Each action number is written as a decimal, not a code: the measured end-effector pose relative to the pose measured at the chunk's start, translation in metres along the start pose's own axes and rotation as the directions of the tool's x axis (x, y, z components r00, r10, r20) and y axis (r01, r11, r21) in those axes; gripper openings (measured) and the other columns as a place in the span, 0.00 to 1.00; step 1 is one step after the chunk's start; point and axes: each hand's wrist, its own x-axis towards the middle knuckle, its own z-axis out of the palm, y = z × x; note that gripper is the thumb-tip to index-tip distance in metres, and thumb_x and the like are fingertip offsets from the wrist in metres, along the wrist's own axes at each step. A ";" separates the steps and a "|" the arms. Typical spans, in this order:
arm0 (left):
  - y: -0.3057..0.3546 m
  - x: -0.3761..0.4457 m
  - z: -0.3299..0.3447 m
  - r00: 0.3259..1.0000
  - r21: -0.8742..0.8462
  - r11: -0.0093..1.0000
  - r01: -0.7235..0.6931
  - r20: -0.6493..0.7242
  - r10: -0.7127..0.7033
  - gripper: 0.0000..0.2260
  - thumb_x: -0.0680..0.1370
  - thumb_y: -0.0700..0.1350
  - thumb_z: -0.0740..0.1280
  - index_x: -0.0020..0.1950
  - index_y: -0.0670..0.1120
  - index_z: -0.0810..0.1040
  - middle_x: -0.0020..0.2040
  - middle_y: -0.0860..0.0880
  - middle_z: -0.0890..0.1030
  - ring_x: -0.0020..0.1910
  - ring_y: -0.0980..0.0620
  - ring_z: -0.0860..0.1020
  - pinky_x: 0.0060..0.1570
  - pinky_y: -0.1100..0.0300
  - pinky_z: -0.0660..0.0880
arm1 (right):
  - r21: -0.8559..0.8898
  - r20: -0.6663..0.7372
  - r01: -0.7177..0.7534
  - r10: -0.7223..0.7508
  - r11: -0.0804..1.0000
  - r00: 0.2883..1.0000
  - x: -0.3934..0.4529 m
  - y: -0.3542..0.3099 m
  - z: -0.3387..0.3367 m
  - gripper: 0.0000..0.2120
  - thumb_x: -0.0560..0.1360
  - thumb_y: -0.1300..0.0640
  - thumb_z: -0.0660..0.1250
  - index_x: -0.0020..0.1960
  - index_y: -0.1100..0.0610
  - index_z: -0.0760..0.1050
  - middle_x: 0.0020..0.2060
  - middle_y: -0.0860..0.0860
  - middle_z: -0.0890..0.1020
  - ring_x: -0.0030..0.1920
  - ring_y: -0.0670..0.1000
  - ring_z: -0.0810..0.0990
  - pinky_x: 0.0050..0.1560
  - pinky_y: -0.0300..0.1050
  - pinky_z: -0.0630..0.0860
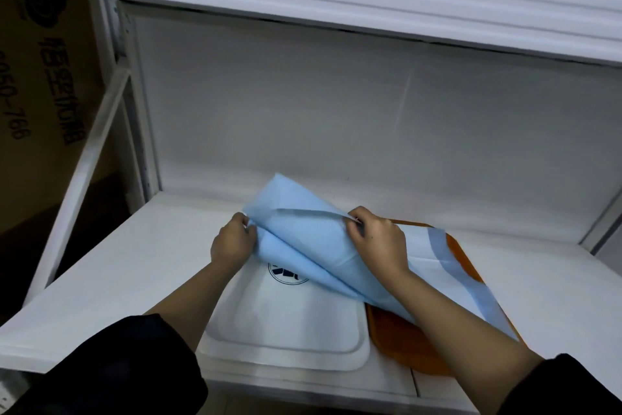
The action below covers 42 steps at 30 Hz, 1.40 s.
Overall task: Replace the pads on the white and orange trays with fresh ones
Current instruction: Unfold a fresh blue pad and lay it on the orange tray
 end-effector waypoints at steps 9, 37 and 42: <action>-0.019 -0.009 -0.015 0.907 -0.196 0.922 0.333 0.333 -0.256 0.25 0.74 0.52 0.68 0.63 0.35 0.72 0.57 0.40 0.76 0.52 0.41 0.76 0.48 0.55 0.71 | 0.008 0.006 0.026 -0.026 1.000 1.000 -0.004 -0.008 -0.011 0.06 0.77 0.55 0.62 0.49 0.54 0.77 0.33 0.51 0.81 0.35 0.55 0.78 0.32 0.44 0.62; -0.052 -0.078 -0.052 0.649 -0.123 0.754 0.645 0.609 -0.456 0.21 0.61 0.57 0.79 0.40 0.47 0.74 0.29 0.50 0.73 0.26 0.53 0.69 0.28 0.62 0.59 | -0.079 -0.073 0.316 -0.321 0.946 0.944 -0.048 -0.012 0.008 0.08 0.72 0.49 0.62 0.38 0.49 0.77 0.28 0.45 0.80 0.26 0.49 0.78 0.24 0.39 0.65; -0.062 -0.100 -0.057 0.729 0.125 0.890 0.438 0.531 -0.433 0.17 0.68 0.54 0.75 0.44 0.45 0.74 0.34 0.49 0.69 0.30 0.53 0.65 0.29 0.63 0.59 | -0.034 -0.029 0.401 -0.402 0.915 0.915 -0.071 -0.010 0.023 0.13 0.73 0.47 0.57 0.36 0.49 0.76 0.26 0.45 0.78 0.24 0.47 0.76 0.23 0.37 0.64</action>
